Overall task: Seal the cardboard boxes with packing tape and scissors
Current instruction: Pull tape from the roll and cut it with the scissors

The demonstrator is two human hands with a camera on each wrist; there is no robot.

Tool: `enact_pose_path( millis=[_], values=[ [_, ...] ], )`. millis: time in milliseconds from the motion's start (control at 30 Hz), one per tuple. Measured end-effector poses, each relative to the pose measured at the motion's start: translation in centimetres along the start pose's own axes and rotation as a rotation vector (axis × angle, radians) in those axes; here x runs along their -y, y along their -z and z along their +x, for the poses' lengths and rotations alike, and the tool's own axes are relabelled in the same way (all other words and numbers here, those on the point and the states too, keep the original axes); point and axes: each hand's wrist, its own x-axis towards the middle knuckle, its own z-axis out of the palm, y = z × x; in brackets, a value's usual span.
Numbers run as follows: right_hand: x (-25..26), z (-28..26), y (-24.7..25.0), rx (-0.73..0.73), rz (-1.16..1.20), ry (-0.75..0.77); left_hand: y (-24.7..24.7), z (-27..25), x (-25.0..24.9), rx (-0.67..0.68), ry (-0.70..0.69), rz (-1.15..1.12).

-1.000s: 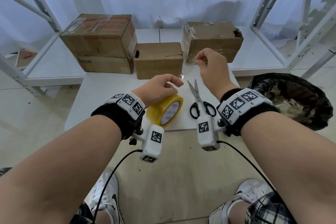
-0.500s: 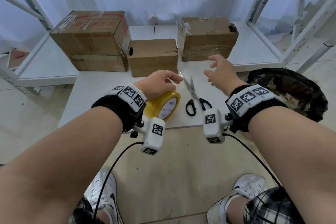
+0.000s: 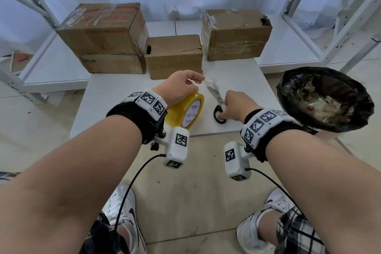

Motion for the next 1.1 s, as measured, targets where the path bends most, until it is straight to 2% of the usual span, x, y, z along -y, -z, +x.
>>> enact_pose_path(
  millis=[167,333,633,767,1100],
  values=[
    [-0.1,-0.6,0.2,-0.015,0.018,-0.047,-0.2,-0.5,0.5,-0.058,0.008,-0.057],
    [-1.0,-1.6,2.7,-0.022,0.164,-0.065,-0.2,-0.7,0.7,-0.071,0.011,-0.092],
    [-3.2,-5.0,3.7,0.258,0.330,-0.086,-0.3,-1.0,0.4,-0.108,0.015,-0.117],
    [-3.7,-5.5,3.1,0.345,0.508,-0.083,-0.4,-1.1,0.5,-0.124,0.021,-0.096],
    [-4.8,-6.2,2.8,0.359,0.715,-0.083,-0.5,-1.1,0.6,-0.152,0.025,-0.097]
  ],
)
